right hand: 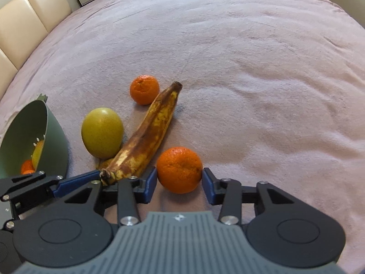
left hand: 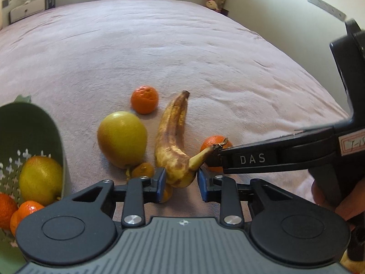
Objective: Organize fruits
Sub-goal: 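Grasp a tangerine with the right tool while the left tool grasps the spotted banana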
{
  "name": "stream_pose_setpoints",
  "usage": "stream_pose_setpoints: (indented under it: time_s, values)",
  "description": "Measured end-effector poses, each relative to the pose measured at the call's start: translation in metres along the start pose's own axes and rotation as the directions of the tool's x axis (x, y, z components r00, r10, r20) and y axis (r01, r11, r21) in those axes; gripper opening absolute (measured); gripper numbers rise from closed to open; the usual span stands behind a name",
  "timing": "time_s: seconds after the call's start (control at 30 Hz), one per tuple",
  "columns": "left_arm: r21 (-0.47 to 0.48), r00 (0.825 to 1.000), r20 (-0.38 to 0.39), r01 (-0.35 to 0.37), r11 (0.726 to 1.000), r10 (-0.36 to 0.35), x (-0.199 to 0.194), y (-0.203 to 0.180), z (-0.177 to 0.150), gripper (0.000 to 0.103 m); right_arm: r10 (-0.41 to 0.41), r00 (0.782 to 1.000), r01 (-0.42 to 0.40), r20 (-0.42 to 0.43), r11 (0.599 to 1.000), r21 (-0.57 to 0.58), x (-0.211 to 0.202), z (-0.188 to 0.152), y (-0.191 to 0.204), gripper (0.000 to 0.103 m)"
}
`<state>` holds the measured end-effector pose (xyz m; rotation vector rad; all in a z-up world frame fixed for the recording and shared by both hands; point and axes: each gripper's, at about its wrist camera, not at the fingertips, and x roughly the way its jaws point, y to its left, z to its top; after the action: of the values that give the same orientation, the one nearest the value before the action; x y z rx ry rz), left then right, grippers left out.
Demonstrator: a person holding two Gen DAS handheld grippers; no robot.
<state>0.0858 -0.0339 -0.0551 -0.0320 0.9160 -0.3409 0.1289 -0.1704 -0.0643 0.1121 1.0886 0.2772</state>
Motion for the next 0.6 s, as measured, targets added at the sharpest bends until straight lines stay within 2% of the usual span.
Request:
stream_pose_setpoints:
  time_s: [0.13,0.33,0.4,0.47,0.6]
  values:
    - [0.049,1.000,-0.017,0.016,0.999,-0.015,0.001,-0.009,-0.002,0.033,-0.032,0.999,0.032,-0.010,0.999,-0.015,-0.008,-0.004,-0.007,0.041]
    - [0.056,0.995,-0.041,0.097,0.994,-0.095,0.000,-0.015,-0.003,0.033,-0.105,0.994,0.104,-0.012,0.993,-0.063,-0.017,-0.010,-0.015,0.041]
    - [0.038,0.991,-0.049,0.125,0.991,-0.123,0.000,-0.013,-0.003,0.034,-0.121,0.993,0.120,-0.011,0.990,-0.071,-0.020,-0.012,-0.019,0.041]
    - [0.001,0.982,-0.062,0.179,0.984,-0.179,0.000,-0.009,-0.002,0.039,-0.119,0.993,0.118,-0.018,0.990,-0.071,-0.020,-0.013,-0.024,0.041]
    - [-0.043,0.970,-0.042,0.237,0.971,-0.239,-0.005,-0.002,0.001,0.045,-0.097,0.995,0.095,-0.030,0.994,-0.056,-0.018,-0.014,-0.032,0.041]
